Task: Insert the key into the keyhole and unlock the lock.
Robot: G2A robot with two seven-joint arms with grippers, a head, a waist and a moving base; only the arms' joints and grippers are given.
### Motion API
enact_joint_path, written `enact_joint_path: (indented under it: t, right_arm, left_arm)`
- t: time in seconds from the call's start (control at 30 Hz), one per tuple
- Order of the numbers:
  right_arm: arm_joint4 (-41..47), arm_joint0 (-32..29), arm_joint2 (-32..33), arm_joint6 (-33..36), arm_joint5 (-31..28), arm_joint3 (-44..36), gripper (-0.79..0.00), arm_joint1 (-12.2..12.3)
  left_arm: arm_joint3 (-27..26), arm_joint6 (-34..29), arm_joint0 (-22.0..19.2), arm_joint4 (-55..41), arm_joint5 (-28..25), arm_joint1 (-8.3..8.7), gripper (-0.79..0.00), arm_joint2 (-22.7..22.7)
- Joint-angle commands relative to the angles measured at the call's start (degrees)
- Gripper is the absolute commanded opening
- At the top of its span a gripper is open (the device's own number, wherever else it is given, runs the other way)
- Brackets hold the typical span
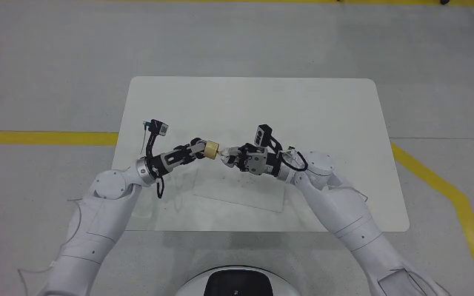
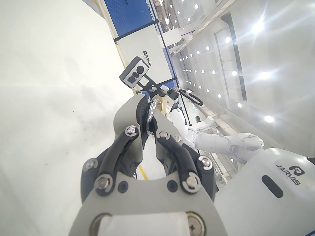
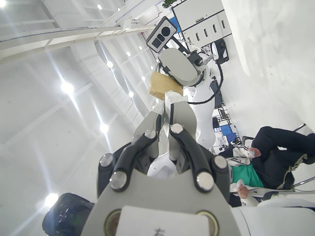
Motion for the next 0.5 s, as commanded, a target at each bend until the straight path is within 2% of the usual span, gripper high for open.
enact_joint_path:
  t: [0.0, 0.47]
  right_arm:
    - [0.87, 0.09, 0.04, 0.04, 0.71, 0.33, -0.785, -0.12]
    - [8.48, 0.72, 0.3, 2.37, 8.55, 3.43, -0.785, -0.96]
  left_arm:
    - [-0.38, 0.4, 0.22, 0.77, -0.57, 0.05, -0.785, 0.03]
    - [-2.84, 3.46, 1.67, 5.49, -3.45, 0.49, -0.785, 0.0]
